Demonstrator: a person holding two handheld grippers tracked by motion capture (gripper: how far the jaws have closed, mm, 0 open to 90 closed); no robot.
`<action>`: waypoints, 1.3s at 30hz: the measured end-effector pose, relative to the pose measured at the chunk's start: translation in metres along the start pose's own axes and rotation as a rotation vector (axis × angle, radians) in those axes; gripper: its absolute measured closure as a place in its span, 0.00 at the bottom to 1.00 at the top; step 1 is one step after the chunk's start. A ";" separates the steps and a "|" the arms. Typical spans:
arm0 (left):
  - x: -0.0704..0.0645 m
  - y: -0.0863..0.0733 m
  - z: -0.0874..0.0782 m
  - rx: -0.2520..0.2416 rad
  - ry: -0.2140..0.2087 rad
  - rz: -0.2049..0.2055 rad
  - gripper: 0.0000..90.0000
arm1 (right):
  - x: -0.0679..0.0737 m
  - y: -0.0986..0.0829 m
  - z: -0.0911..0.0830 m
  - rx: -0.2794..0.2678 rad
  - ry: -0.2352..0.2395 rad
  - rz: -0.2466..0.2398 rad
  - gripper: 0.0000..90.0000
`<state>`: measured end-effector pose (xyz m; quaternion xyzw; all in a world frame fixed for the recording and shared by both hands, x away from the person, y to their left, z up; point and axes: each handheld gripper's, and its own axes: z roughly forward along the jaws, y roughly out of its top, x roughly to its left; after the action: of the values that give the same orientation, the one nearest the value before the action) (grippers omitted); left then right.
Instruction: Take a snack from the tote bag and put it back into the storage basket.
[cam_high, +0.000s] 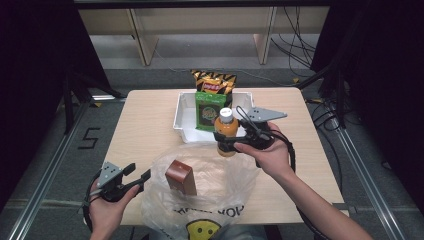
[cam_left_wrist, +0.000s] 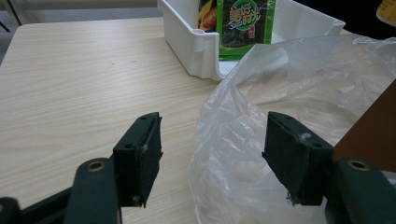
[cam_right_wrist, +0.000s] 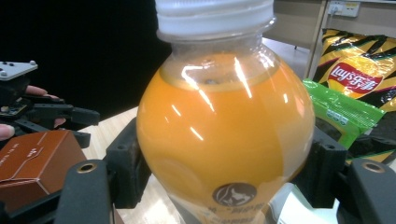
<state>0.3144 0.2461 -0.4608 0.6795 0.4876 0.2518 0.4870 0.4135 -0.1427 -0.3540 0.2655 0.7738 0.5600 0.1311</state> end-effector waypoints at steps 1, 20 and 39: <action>0.000 0.000 0.000 0.000 0.000 0.000 0.40 | 0.000 0.000 0.000 0.000 0.000 0.000 0.35; 0.000 0.000 0.000 0.003 0.001 -0.001 0.40 | -0.020 0.004 0.009 -0.012 -0.049 0.006 0.35; 0.000 0.000 0.000 0.003 0.001 0.000 0.40 | -0.037 0.005 0.011 0.004 -0.097 0.054 0.35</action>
<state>0.3148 0.2461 -0.4611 0.6801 0.4881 0.2511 0.4859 0.4511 -0.1533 -0.3569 0.3133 0.7604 0.5480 0.1528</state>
